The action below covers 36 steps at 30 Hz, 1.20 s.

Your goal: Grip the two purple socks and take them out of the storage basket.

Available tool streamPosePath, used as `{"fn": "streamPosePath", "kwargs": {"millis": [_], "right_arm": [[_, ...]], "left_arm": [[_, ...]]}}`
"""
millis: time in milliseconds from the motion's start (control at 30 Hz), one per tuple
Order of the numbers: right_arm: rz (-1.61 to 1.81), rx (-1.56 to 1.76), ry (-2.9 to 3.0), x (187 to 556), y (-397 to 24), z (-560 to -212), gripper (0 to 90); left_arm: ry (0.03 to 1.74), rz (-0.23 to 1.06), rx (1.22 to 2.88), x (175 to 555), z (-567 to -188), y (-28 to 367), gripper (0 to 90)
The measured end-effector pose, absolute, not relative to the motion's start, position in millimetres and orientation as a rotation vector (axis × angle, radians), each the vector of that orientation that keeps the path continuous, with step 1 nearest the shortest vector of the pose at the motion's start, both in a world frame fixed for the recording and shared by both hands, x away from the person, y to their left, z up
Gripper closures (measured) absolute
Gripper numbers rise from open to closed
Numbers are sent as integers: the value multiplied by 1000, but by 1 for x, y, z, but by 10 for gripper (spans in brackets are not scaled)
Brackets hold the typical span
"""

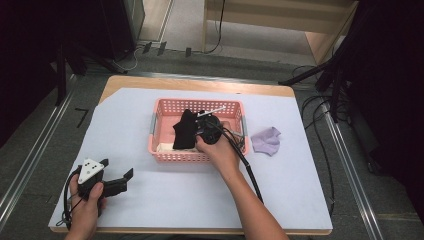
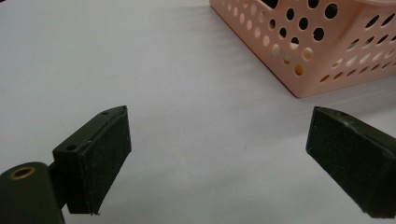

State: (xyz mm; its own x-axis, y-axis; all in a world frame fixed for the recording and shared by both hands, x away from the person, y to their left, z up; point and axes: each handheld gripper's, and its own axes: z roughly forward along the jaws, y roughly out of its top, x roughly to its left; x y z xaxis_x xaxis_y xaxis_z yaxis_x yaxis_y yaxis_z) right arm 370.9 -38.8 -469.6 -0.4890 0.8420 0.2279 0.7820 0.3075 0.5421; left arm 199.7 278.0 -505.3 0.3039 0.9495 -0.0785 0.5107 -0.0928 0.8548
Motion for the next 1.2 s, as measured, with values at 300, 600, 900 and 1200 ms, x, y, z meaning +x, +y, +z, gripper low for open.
{"fn": "streamPosePath", "kwargs": {"millis": [300, 600, 900, 1200], "right_arm": [[873, 1659, 2445, 378, -50, -471, 705], [613, 1586, 2480, 377, -36, -476, 695], [733, 1515, 2448, 368, -39, -474, 894], [1229, 1423, 2276, 351, -60, -449, 896]], "left_arm": [[1327, 662, 1738, 200, -505, 278, 73], [1328, 659, 1741, 200, -505, 277, 73], [1326, 657, 1743, 200, -505, 277, 73], [1330, 659, 1740, 200, -505, 277, 73]]}}
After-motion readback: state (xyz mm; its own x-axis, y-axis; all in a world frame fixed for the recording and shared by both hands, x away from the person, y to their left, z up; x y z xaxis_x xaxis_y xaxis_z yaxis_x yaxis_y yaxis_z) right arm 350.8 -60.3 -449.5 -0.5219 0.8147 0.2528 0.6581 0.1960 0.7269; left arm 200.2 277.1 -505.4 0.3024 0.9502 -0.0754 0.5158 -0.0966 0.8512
